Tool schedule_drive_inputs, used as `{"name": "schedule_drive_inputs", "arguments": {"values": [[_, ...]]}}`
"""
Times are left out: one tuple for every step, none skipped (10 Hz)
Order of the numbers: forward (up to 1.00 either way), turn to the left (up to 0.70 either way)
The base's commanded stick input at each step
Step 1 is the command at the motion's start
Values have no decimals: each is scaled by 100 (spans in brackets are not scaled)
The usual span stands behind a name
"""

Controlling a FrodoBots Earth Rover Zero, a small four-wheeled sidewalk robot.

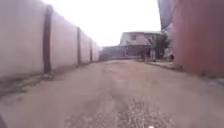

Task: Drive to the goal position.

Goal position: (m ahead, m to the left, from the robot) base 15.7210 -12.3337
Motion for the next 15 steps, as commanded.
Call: {"name": "schedule_drive_inputs", "arguments": {"values": [[85,1],[85,1],[85,1],[85,1],[85,1],[85,1],[85,1],[85,1],[85,1],[85,1],[85,-31],[85,-33],[85,-33],[85,-33],[85,-33]]}}
